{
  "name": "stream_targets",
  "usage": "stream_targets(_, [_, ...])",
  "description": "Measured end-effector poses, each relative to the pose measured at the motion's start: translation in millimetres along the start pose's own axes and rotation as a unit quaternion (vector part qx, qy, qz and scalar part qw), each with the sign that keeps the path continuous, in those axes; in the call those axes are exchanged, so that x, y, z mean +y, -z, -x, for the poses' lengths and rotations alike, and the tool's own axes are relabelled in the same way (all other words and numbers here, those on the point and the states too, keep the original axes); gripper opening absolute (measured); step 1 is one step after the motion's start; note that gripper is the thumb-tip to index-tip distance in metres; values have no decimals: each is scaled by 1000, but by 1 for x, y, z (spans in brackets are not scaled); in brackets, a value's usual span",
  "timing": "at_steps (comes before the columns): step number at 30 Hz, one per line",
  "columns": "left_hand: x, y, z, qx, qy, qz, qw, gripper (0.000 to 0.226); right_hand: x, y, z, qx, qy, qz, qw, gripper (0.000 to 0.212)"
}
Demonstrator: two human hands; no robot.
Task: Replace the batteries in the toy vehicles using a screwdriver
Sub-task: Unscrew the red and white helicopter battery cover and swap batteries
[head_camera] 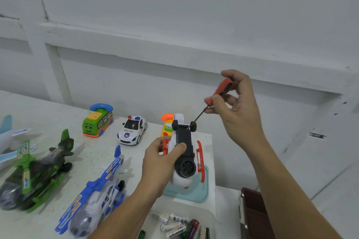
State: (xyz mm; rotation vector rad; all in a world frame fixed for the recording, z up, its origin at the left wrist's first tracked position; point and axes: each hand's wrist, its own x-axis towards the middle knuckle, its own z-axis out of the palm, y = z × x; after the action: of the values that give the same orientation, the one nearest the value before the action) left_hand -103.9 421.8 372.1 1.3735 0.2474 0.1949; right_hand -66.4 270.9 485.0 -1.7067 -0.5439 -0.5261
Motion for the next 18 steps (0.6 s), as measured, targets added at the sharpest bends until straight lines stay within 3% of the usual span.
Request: stream_targets(18, [-3, -3, -9, -3, 0, -11, 1000, 24, 17, -6, 2, 8, 31, 32, 999, 43])
